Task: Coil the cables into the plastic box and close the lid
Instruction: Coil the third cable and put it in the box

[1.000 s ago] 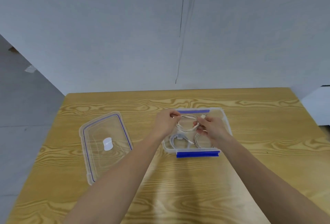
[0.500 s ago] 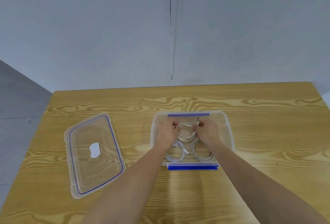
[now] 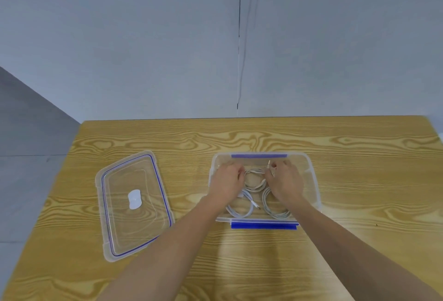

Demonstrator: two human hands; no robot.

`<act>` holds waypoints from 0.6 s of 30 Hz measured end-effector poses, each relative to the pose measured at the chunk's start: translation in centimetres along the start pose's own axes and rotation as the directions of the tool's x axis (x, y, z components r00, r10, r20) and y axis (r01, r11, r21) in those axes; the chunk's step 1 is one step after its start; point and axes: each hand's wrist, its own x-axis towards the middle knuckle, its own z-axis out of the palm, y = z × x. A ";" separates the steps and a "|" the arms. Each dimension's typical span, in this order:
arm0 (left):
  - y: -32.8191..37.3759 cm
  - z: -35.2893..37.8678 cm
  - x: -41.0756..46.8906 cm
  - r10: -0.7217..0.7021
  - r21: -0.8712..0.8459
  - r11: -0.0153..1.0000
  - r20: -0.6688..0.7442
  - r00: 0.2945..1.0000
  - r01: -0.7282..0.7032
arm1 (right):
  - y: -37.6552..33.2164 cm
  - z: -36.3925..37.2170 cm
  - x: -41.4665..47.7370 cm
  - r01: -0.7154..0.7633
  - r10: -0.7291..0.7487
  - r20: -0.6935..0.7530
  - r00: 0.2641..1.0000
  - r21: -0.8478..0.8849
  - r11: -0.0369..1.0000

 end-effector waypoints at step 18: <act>-9.7 -10.5 -9.2 -0.109 0.178 0.966 -0.373 0.921 0.186 | -17.1 2.2 -6.5 0.656 -0.680 0.055 0.731 -0.331 0.678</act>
